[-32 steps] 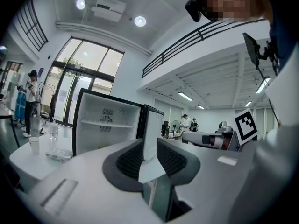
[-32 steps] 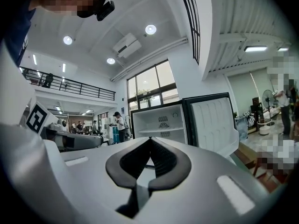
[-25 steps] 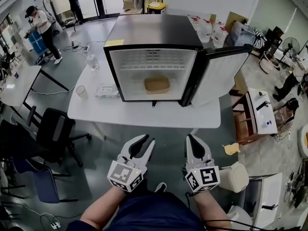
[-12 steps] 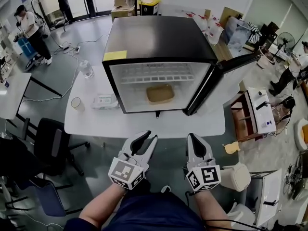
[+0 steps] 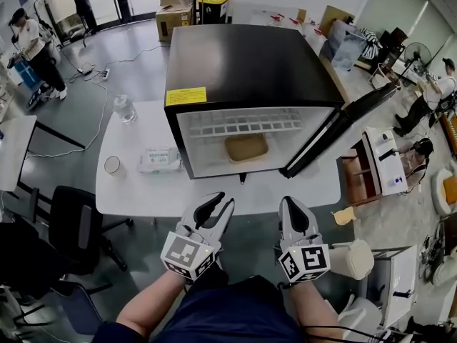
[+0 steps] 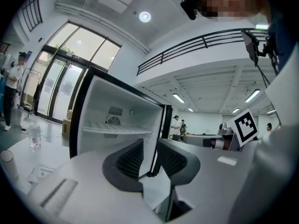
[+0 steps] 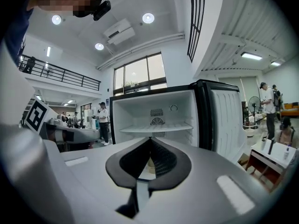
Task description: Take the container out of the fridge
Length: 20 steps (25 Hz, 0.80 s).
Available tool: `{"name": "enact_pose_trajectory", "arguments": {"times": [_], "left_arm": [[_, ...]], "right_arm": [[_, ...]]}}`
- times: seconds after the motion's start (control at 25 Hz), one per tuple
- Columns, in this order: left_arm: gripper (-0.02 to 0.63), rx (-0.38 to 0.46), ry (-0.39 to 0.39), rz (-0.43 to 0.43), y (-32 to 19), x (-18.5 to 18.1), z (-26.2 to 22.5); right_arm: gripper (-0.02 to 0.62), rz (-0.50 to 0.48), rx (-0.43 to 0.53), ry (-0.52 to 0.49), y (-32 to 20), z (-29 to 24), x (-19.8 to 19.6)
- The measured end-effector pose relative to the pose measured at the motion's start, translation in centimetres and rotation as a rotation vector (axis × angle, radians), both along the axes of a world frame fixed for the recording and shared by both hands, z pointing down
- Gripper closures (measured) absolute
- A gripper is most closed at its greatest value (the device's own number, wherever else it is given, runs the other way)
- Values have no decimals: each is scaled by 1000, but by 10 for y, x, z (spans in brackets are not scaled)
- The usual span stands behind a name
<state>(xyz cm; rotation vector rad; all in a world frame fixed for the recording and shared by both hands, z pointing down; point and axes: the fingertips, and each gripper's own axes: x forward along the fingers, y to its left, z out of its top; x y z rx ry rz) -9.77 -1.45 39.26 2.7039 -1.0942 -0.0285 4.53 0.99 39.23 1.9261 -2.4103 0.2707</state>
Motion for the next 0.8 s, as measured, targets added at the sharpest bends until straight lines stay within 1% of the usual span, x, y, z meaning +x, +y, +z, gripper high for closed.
{"name": "enact_pose_trajectory", "arguments": {"times": [0.28,0.4,0.52,0.68,0.8], "left_arm": [[513,-30,10,28,-17,-10,14],[513,-40,17,32,-24,-10,20],[513,-53,14,36,-31,-6,26],[512,-56,-26,30,-39,1,32],[514,-72,-73,16,-45,5,47]], "right_arm": [[589,18,-32,3,-13,14,-16],[589,22,-43,5,-19,21,-16],[589,24,-60,-21,-31,32,-12],[589,10,-105,-85,-56,52,-6],[589,-19,-148,-90,-74,72,-6]]}}
